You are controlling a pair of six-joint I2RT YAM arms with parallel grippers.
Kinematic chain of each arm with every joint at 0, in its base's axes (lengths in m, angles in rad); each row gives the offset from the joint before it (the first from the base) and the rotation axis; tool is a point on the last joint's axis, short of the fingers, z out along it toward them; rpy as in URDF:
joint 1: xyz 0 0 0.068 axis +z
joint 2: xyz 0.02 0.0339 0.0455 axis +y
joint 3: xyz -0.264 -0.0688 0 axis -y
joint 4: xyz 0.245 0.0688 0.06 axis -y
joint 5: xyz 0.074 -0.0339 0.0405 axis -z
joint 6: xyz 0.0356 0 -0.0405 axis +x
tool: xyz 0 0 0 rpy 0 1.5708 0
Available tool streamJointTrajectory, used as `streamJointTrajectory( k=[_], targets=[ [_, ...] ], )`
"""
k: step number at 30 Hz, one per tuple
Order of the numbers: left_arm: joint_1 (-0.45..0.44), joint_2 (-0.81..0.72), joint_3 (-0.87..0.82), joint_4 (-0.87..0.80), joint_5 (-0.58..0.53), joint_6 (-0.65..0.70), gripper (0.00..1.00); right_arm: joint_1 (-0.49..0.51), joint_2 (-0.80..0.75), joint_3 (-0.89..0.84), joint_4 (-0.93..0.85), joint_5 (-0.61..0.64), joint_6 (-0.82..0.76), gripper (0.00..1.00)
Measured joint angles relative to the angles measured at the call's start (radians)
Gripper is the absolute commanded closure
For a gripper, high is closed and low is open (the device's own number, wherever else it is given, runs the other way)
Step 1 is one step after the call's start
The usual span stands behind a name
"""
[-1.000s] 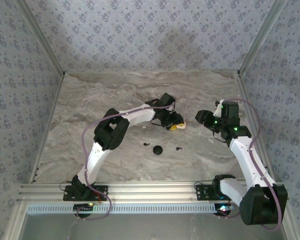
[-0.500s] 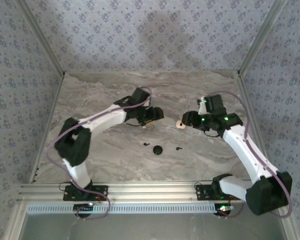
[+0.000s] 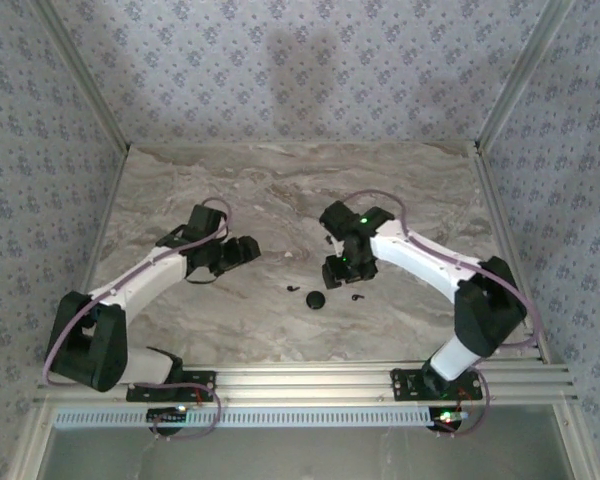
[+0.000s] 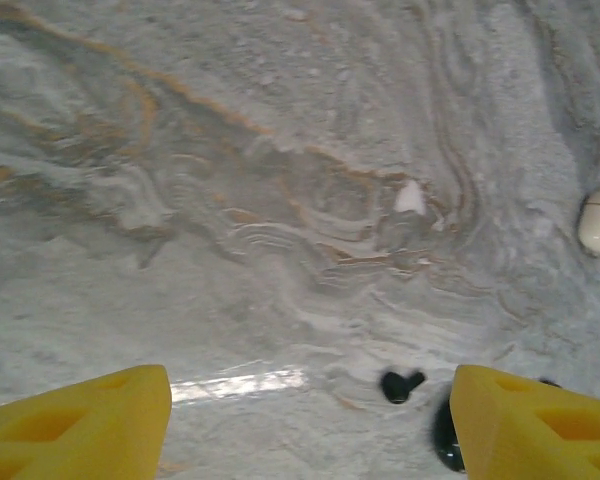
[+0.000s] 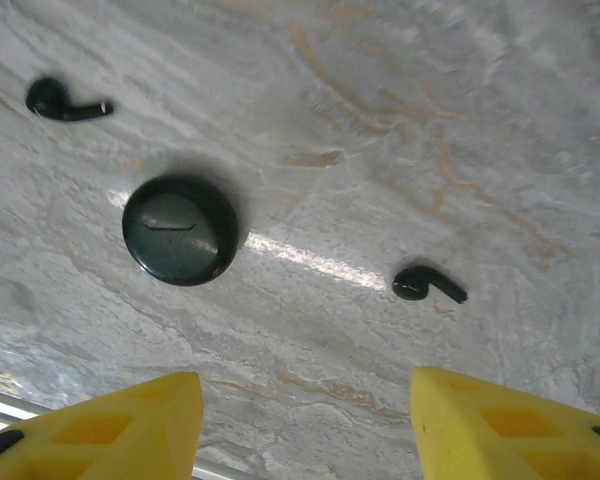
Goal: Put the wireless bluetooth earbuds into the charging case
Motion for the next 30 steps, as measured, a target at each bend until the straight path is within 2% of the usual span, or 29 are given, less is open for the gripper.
streamJointTrajectory(
  k=[9, 30],
  targets=[
    [0.061, -0.058, -0.112, 0.039, 0.021, 0.039, 0.23, 0.083, 0.148, 0.019, 0.016, 0.013, -0.015, 0.34],
    [0.067, -0.118, -0.16, 0.083, 0.006, 0.069, 0.2, 0.122, 0.298, 0.072, 0.145, 0.005, 0.008, 0.31]
  ],
)
